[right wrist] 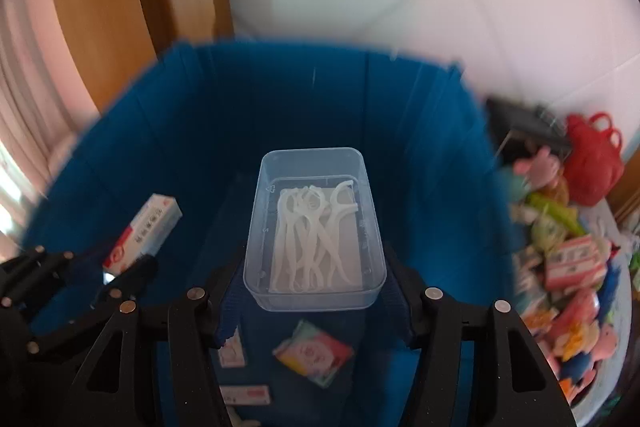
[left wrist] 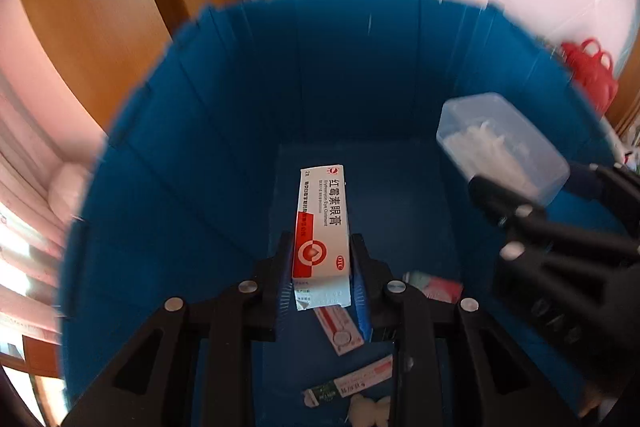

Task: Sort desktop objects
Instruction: 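Carry both items into the blue crate and open both tools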

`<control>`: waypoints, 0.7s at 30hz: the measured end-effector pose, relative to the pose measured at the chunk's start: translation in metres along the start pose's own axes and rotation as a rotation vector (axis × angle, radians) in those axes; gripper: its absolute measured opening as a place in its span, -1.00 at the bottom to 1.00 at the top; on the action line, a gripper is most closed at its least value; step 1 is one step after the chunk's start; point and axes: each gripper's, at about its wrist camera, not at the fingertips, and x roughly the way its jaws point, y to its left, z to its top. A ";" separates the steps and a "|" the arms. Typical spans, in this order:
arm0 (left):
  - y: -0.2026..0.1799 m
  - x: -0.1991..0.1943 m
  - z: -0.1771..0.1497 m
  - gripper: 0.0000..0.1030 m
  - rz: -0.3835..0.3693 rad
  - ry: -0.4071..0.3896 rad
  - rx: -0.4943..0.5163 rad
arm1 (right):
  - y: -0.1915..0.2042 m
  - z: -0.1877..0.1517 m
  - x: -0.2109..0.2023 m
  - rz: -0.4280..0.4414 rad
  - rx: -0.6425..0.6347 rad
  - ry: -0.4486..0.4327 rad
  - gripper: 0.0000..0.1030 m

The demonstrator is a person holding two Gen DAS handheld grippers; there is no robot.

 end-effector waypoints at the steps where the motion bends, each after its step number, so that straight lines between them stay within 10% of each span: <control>1: 0.000 0.016 -0.001 -0.49 0.004 0.052 -0.002 | 0.004 -0.011 0.023 -0.012 -0.005 0.068 0.16; 7: -0.010 0.079 -0.009 -0.49 0.000 0.255 0.034 | 0.010 -0.056 0.111 -0.065 -0.031 0.386 0.16; 16: -0.010 0.123 -0.033 -0.49 -0.013 0.396 0.060 | 0.012 -0.074 0.143 -0.142 -0.081 0.489 0.18; 21: -0.008 0.135 -0.039 -0.49 -0.025 0.414 0.054 | 0.016 -0.068 0.141 -0.154 -0.093 0.470 0.51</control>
